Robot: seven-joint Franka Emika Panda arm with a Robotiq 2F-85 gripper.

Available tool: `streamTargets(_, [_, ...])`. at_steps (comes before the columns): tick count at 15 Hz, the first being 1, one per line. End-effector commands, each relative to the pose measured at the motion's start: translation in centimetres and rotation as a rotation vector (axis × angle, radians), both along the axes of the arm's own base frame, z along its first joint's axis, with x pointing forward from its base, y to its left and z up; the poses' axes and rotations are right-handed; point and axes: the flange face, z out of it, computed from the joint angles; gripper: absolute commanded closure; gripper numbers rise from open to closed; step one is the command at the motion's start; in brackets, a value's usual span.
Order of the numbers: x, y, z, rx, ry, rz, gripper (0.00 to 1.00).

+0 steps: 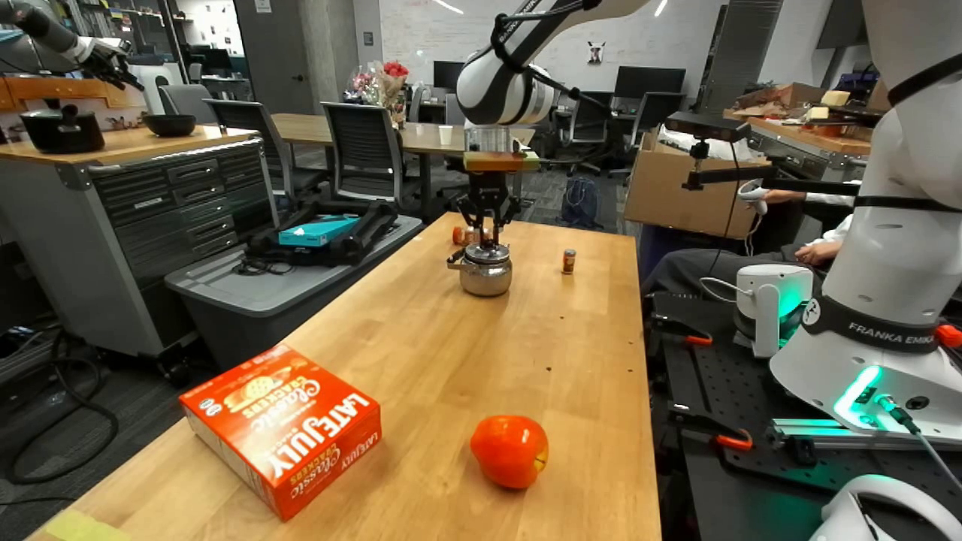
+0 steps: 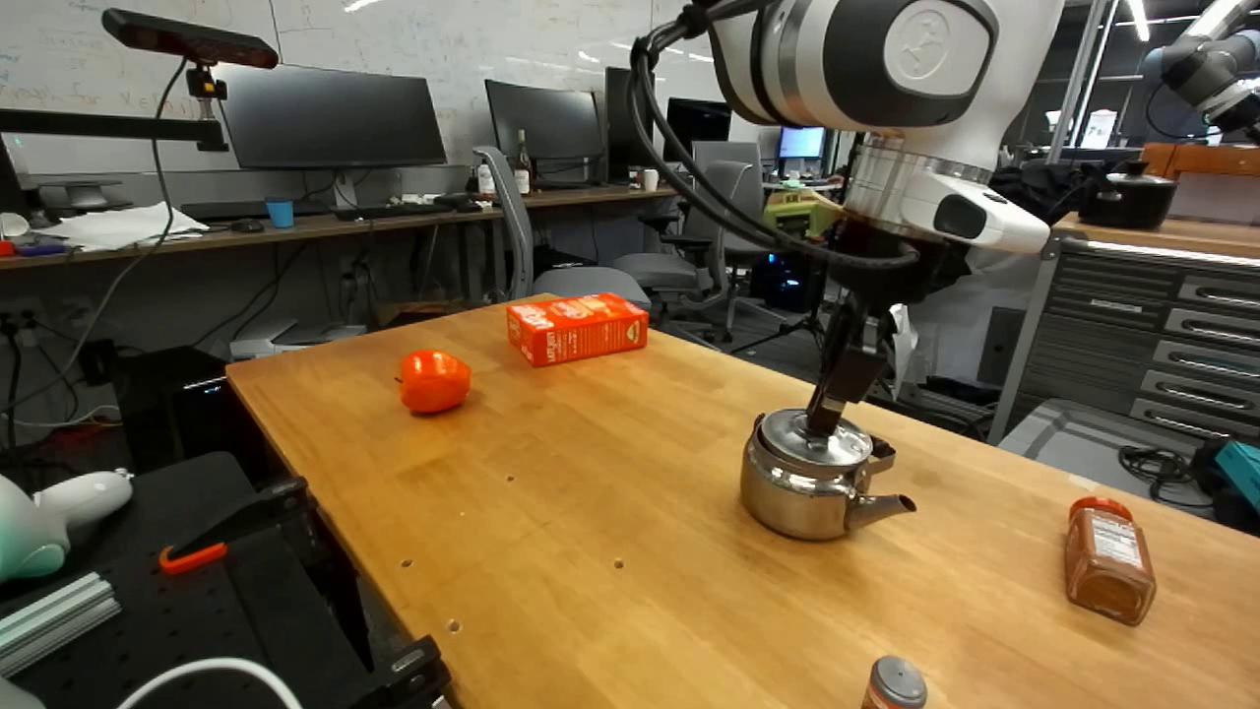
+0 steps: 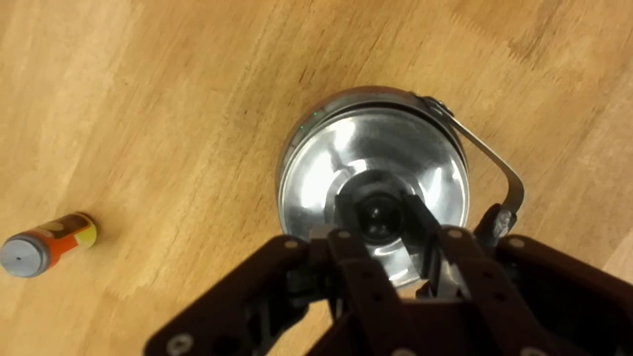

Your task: Put the lid on the kettle

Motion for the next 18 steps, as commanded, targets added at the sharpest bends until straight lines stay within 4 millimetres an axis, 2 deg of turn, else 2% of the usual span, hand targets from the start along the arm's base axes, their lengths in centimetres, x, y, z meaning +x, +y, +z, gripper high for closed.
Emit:
streamTargets(1, [0.2, 0.6, 0.0, -0.023, -0.005, 0.049, 0.93])
streamTargets(11, [1.0, 2.6, 0.2, -0.034, -0.014, 0.099, 0.93])
streamTargets(18, [1.1, 2.4, 0.9, 0.01, -0.037, 0.111, 0.93])
